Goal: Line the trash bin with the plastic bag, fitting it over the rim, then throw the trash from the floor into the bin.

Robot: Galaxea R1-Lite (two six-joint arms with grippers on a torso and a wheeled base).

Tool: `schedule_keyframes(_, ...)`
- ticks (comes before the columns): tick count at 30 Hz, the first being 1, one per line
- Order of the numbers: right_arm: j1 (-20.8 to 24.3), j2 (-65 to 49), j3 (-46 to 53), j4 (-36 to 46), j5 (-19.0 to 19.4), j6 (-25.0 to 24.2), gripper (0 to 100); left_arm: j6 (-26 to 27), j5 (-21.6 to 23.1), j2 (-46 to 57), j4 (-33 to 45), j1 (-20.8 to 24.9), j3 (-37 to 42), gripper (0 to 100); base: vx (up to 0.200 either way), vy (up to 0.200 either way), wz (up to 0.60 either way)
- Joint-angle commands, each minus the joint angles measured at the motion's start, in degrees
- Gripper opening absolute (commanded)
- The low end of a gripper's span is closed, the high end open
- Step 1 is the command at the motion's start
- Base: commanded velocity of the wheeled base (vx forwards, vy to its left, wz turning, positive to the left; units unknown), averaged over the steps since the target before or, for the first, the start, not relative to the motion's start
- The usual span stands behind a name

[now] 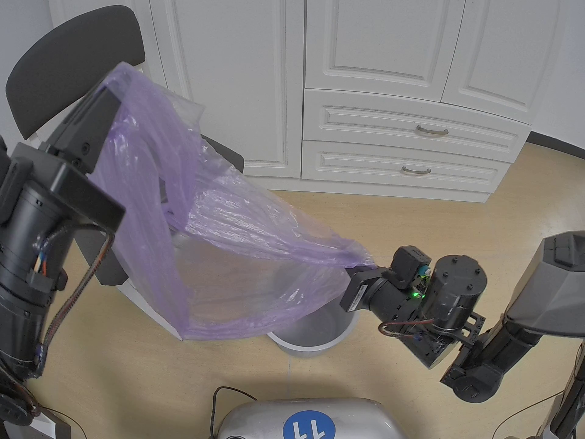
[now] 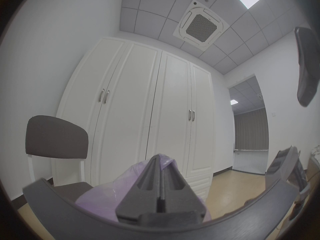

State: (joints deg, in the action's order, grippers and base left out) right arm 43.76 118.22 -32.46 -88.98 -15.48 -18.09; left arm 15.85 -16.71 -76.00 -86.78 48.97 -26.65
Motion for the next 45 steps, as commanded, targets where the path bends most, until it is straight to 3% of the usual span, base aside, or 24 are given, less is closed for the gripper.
schedule_keyframes(1, -3.2, -6.2, 3.3, -1.0, 0.4, 4.5, 0, 0.0, -0.1, -3.1, -0.1, -1.4, 2.0, 0, 0.0, 0.0, 0.0)
schedule_keyframes(7, -4.9, -13.6, 6.5, -1.0, 0.4, 12.6, 0, -0.2, -0.1, -5.6, 0.0, -2.7, 4.5, 0, 0.0, 0.0, 0.0)
schedule_keyframes(14, -8.7, -19.3, 16.6, -1.0, 0.4, 30.8, 0, 0.1, 0.5, -11.0, -0.6, -5.8, 8.1, 0, 0.0, 0.0, 0.0)
schedule_keyframes(21, -9.2, -22.1, 20.8, -1.0, 0.3, 36.1, 0, 0.1, 0.1, -17.0, -0.4, -10.6, 8.9, 0, 0.0, 0.0, 0.0)
schedule_keyframes(27, -15.1, -23.1, 24.6, -1.0, -0.5, 45.4, 0, 1.4, 0.3, -18.9, -0.6, -16.7, 8.7, 0, 0.0, 0.0, 0.0)
schedule_keyframes(29, -19.2, -22.9, 26.0, -1.0, -0.6, 49.6, 0, 3.1, 0.4, -18.3, -0.7, -19.7, 9.0, 0, 0.0, 0.0, 0.0)
schedule_keyframes(35, -23.1, -22.0, 26.1, -1.0, -1.4, 51.1, 0, 4.5, 2.2, -17.5, -0.3, -23.5, 9.8, 0, 0.0, 0.0, 0.0)
schedule_keyframes(40, -22.9, -21.7, 26.1, -1.0, -7.0, 51.3, 0, 4.5, 2.6, -17.8, -0.2, -23.8, 9.9, 0, 0.0, 0.0, 0.0)
schedule_keyframes(45, -22.8, -21.5, 26.4, -1.0, -8.1, 51.4, 0, 4.5, 2.6, -17.9, -0.2, -24.7, 9.6, 0, 0.0, 0.0, 0.0)
